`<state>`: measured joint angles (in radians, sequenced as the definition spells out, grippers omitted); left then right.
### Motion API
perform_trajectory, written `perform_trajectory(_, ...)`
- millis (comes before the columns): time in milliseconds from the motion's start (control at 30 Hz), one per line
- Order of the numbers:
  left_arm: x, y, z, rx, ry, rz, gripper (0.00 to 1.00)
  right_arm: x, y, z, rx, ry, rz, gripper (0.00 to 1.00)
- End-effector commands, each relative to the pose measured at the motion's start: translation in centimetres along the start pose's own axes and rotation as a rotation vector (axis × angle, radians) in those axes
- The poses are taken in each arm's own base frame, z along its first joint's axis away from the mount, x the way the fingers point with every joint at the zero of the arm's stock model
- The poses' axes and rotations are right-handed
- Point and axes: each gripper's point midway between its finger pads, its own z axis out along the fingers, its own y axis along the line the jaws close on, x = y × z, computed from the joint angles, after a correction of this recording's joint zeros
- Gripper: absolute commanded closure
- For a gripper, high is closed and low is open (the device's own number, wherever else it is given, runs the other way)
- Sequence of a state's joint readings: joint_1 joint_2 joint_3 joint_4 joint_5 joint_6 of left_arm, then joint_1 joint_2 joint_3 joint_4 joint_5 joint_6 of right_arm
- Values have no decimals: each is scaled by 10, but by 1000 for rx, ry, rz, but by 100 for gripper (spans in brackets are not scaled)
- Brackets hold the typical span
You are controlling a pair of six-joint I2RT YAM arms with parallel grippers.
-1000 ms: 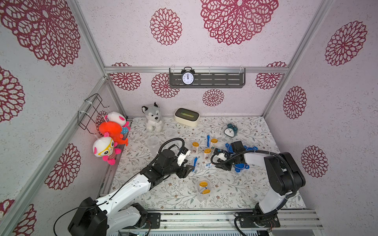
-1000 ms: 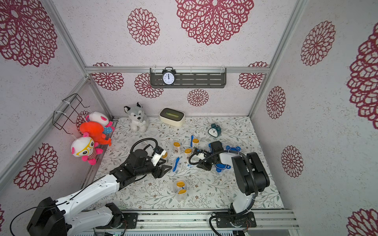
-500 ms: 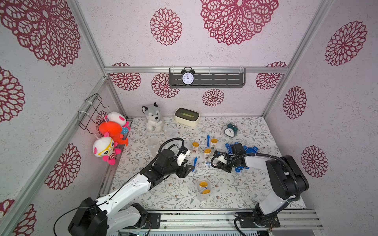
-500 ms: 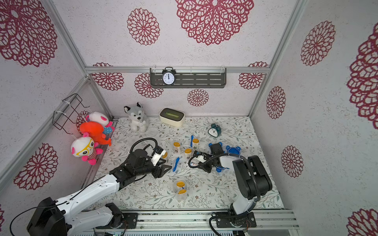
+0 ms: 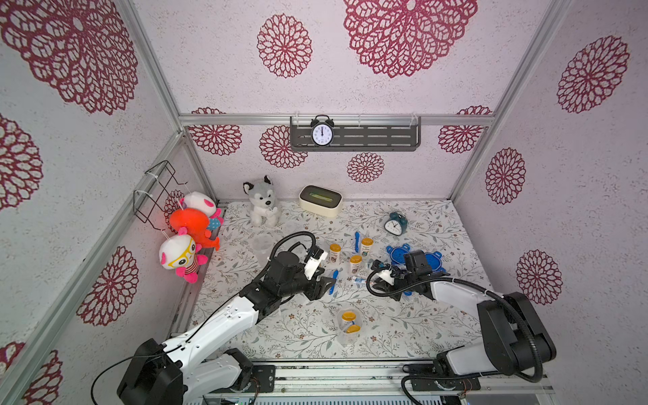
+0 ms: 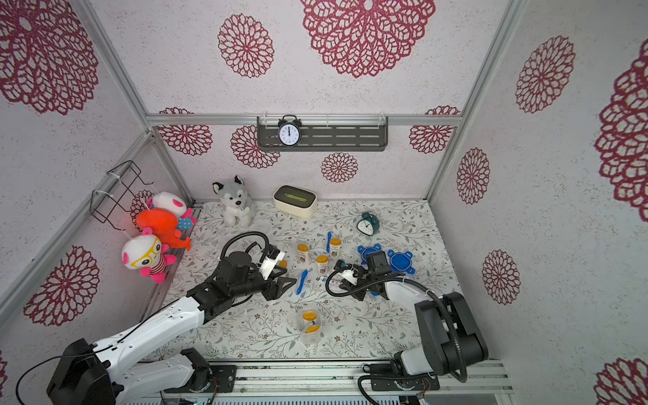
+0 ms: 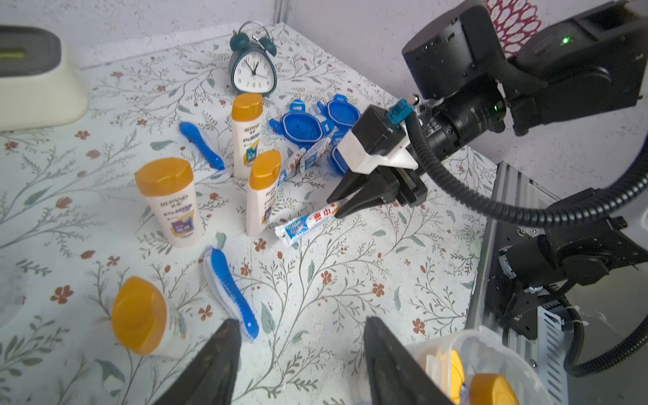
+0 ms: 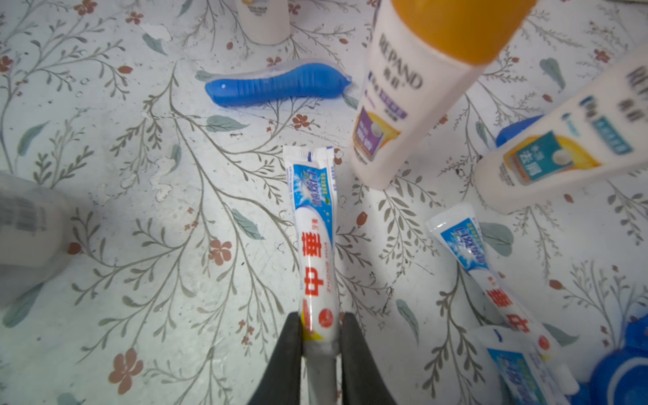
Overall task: Pack away toiletry kits
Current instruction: Pick up the toiletry item from the center of the board.
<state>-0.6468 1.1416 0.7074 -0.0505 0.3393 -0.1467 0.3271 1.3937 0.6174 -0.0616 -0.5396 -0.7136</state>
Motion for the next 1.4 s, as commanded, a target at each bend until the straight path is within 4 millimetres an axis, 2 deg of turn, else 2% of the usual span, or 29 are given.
perform_trajectory(0, -37, -8, 1, 41, -87, 101, 37, -18, 11, -16, 25, -64, -23, 86)
perform_trajectory(133, -46, -12, 3, 59, -65, 206, 34, -37, 18, -39, 80, -142, -76, 86)
perform_trajectory(300, -57, -11, 2, 42, -80, 282, 24, -72, 26, -67, 120, -287, -169, 86)
perform_trajectory(400, -62, -14, 7, 64, -53, 312, 20, -94, 24, -81, 159, -366, -231, 85)
perform_trajectory(533, -65, -13, 19, 90, 28, 285, 21, -121, 20, -94, 209, -451, -317, 84)
perform_trajectory(667, -70, -6, 27, 66, 54, 223, 23, -139, 21, -100, 228, -499, -407, 83)
perform_trajectory(800, -67, -28, 26, 209, 97, 204, 29, -150, 23, -103, 234, -533, -481, 82)
perform_trajectory(900, -65, -35, 25, 255, 122, 190, 35, -157, 23, -106, 248, -554, -510, 82)
perform_trajectory(1100, -67, -44, 25, 318, 117, 160, 56, -167, 21, -111, 287, -583, -577, 82)
perform_trajectory(1200, -68, -44, 27, 333, 117, 151, 61, -170, 20, -112, 293, -598, -583, 82)
perform_trajectory(1367, -70, -38, 27, 316, 109, 136, 76, -170, 20, -109, 274, -600, -582, 82)
